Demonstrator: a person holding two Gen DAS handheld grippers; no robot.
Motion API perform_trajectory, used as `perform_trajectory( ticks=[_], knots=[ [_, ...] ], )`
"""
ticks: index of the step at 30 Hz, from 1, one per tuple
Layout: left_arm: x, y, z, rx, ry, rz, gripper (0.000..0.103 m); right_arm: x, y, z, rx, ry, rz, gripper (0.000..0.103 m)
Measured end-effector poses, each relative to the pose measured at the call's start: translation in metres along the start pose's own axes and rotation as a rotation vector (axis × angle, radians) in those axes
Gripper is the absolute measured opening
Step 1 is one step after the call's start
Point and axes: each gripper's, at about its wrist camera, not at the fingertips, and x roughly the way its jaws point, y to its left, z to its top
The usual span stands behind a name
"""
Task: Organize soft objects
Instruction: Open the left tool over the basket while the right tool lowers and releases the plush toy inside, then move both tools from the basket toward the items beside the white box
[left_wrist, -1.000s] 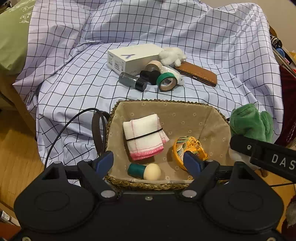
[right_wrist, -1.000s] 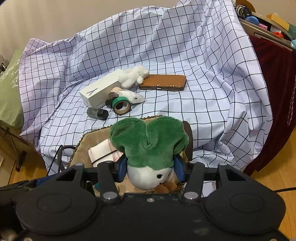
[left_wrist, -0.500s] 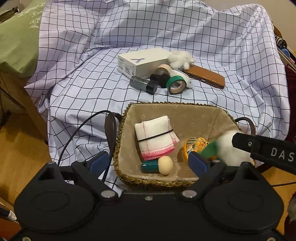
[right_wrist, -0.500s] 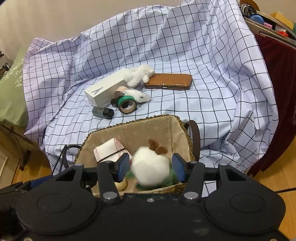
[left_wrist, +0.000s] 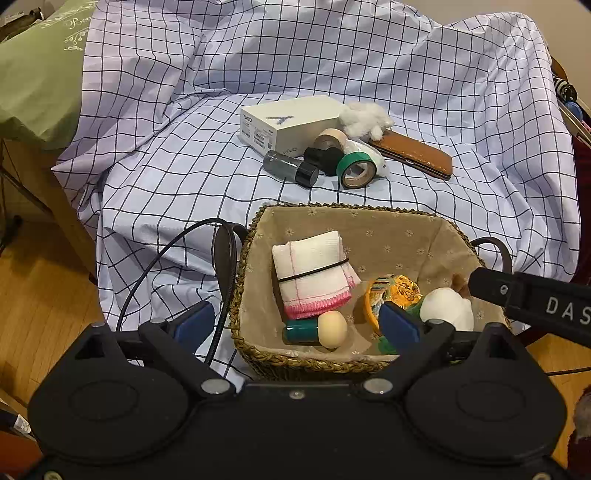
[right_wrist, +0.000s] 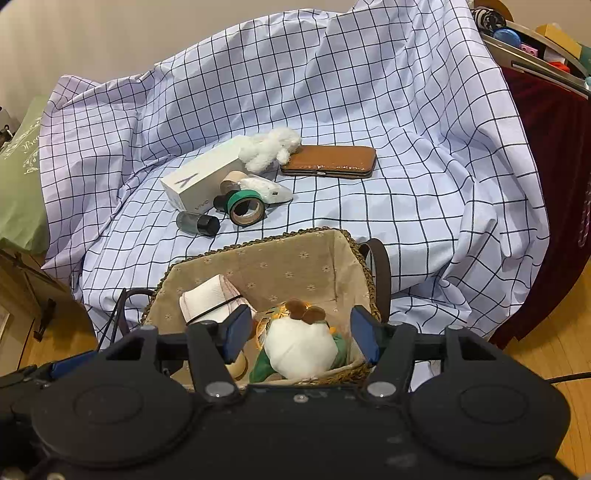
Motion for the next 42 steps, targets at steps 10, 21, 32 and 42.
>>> perform_trajectory(
  ticks=[10, 21, 32, 42],
  knots=[
    [-0.0005, -0.0005, 0.0007, -0.003, -0.003, 0.002, 0.096, -0.0001, 0.0002, 0.0003, -0.005, -0.003, -0.005, 0.070],
    [-0.0019, 0.0002, 0.0028, -0.009, -0.014, 0.013, 0.099, 0.0022, -0.0013, 0.0017, 0.001, 0.008, -0.014, 0.074],
    [-0.0033, -0.0015, 0.0032, -0.003, -0.022, 0.014, 0.099, 0.0011, -0.0007, 0.0032, -0.006, -0.003, -0.003, 0.078],
    [-0.0056, 0.0037, 0.0059, -0.030, -0.034, 0.038, 0.099, -0.0063, -0.0003, 0.0088, -0.040, -0.088, -0.022, 0.093]
  ],
)
